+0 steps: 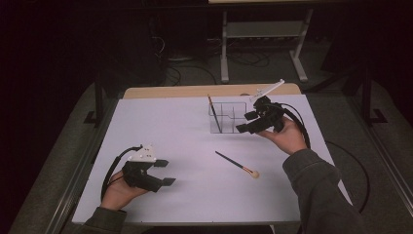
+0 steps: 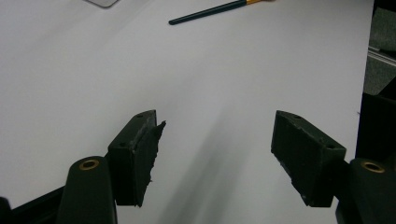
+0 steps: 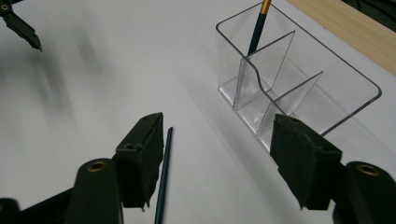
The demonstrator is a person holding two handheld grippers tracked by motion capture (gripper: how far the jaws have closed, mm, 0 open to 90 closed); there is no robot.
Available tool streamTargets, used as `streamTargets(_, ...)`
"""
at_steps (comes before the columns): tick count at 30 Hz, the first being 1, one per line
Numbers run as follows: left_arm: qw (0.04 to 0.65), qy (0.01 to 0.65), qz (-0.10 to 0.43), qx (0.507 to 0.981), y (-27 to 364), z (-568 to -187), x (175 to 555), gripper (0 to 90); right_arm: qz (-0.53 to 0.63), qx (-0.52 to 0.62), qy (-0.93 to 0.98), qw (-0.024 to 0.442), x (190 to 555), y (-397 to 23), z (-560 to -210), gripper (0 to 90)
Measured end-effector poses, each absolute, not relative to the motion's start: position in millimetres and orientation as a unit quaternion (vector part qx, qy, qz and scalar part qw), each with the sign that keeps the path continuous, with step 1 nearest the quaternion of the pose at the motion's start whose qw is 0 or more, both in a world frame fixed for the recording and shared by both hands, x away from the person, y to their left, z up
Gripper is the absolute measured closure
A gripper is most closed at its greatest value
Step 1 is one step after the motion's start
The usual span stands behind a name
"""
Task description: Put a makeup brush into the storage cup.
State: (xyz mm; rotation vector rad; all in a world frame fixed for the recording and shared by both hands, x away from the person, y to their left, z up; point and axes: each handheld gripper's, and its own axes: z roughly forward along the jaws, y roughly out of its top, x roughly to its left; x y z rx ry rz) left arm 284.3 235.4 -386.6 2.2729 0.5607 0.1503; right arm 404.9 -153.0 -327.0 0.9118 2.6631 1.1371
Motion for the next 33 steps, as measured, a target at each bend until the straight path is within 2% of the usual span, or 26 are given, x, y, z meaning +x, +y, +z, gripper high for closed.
streamTargets(14, 0.392, 0.227, 0.066, 0.889, 236.7, -385.9, 282.3, 30.8, 0.362, 0.300, 0.881, 0.056, 385.9, -155.7, -334.9, 29.8)
streamTargets(33, 0.393, 0.230, 0.068, 0.888, 238.5, -385.3, 283.1, 29.9, 0.345, 0.295, 0.890, 0.046, 371.9, -154.2, -358.4, 29.4)
